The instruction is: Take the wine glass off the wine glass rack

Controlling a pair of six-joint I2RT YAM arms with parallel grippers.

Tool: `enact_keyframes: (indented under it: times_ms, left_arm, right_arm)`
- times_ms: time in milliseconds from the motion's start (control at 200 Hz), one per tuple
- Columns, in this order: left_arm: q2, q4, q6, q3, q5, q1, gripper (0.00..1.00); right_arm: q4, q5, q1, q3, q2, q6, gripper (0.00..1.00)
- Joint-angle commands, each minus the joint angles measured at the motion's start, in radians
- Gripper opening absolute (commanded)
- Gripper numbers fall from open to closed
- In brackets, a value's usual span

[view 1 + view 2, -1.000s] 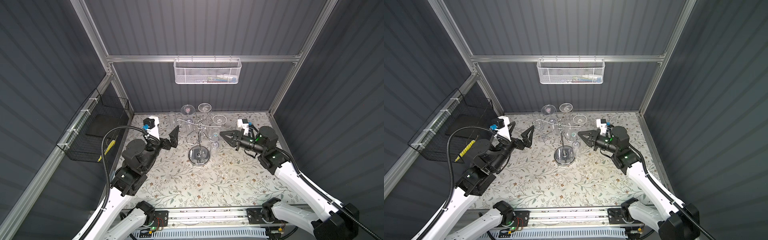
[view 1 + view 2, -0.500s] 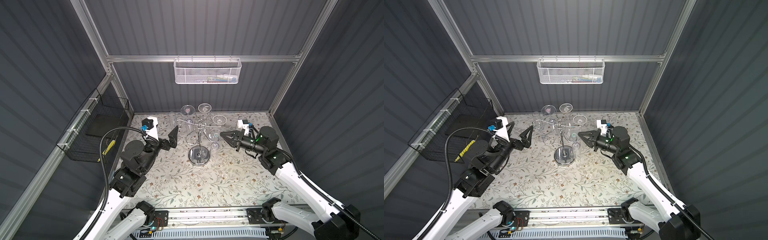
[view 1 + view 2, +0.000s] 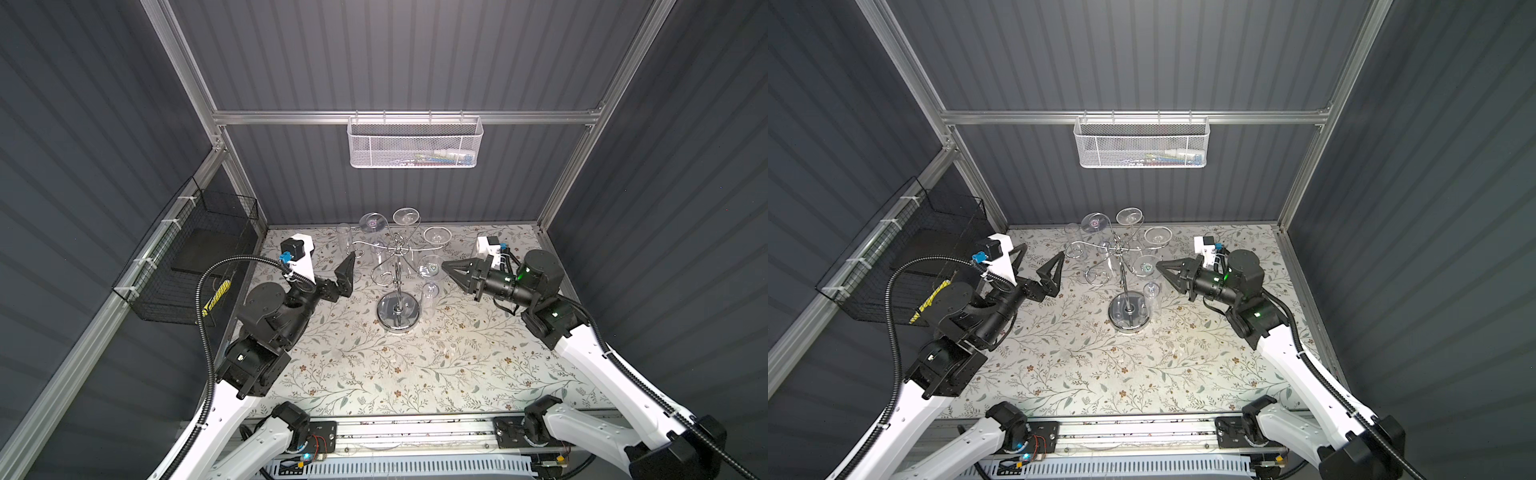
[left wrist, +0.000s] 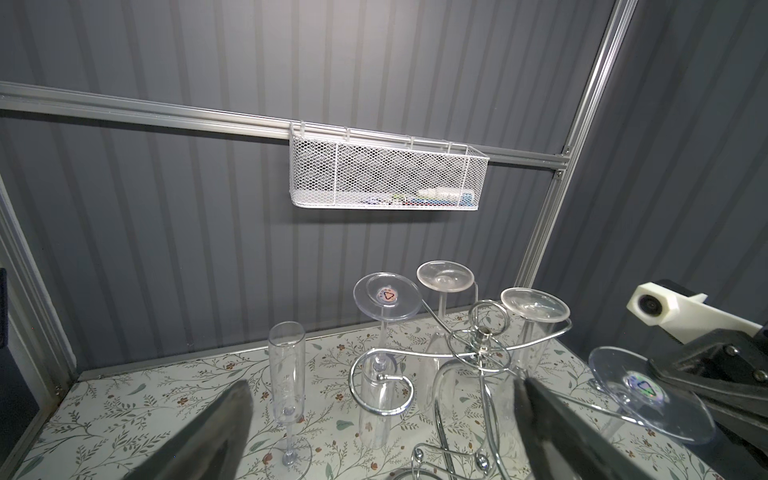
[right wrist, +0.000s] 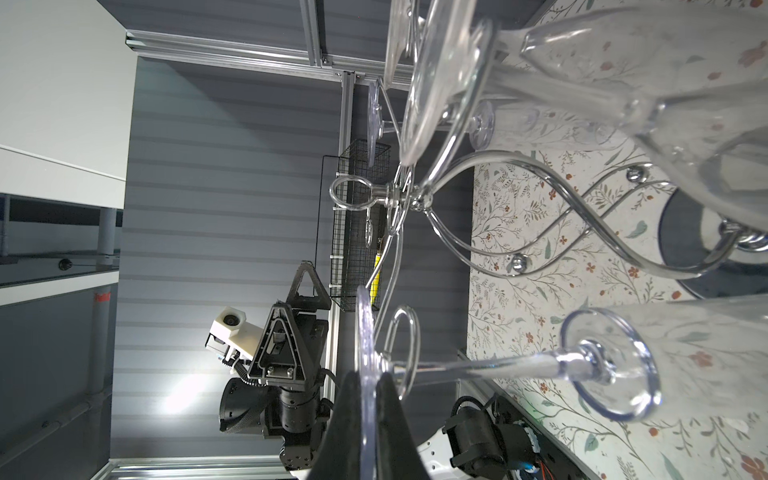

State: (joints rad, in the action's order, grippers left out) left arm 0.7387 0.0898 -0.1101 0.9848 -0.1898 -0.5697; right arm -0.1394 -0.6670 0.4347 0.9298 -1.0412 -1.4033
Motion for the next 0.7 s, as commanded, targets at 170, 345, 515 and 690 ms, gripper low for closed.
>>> enact_keyframes:
  times_ms: [170, 345, 515, 690]
  left_arm:
    - [-0.029, 0.004, -0.01, -0.002, 0.005, 0.001, 1.0]
    - [-0.032, 0.007, -0.007, 0.001, 0.009, 0.001, 1.0]
    - [-0.038, 0.006, -0.007, -0.001, 0.011, 0.001, 1.0]
    - [-0.051, 0.007, -0.005, -0.008, 0.009, 0.001, 1.0]
  right_arm:
    - [0.006, -0.028, 0.012, 0.053, 0.015, -0.022, 0.0]
    - [0.006, -0.03, 0.026, 0.077, 0.003, -0.032, 0.0]
    - [0.003, -0.032, 0.035, 0.102, -0.013, -0.044, 0.0]
    - [-0.004, -0.036, 0.045, 0.127, -0.041, -0.057, 0.0]
